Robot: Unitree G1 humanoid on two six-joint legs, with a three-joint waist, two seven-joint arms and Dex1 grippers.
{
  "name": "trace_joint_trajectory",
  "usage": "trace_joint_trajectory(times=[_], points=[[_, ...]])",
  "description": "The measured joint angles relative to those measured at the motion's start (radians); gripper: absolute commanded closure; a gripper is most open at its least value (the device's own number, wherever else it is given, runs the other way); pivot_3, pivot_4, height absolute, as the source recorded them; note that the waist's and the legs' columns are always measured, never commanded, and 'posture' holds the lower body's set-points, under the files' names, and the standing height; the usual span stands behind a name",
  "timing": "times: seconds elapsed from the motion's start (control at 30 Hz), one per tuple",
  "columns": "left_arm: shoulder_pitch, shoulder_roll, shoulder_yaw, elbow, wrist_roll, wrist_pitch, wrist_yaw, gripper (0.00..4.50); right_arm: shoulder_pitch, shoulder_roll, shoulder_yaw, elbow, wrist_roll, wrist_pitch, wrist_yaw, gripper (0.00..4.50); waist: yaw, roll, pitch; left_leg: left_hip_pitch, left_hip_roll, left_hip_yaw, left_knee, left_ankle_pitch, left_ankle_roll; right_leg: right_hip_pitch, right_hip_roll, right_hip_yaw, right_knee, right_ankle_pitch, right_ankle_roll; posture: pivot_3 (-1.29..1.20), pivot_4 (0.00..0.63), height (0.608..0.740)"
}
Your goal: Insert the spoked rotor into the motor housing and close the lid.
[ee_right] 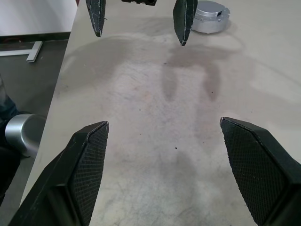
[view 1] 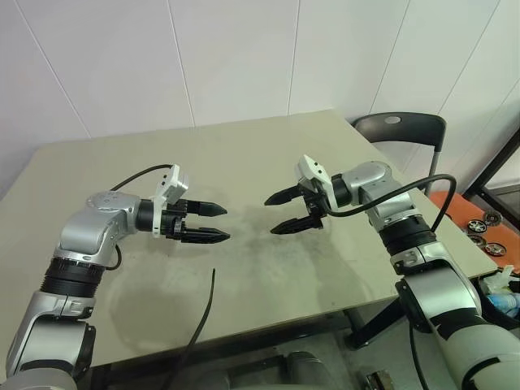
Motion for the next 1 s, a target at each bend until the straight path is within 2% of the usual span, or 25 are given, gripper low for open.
trace_joint_trajectory(times=[1.0], points=[[-0.050,-0.033,-0.004,0.091,0.022,-0.034,-0.009,0.53,0.012,-0.006,-0.009,-0.038,0.011,0.023,-0.047,0.54,0.000,0.000,0.000,0.000,0.000,0.000,0.000,0.000,0.000,0.000,0.000,0.000,0.000,0.000,0.000,0.00,0.000,0.740]])
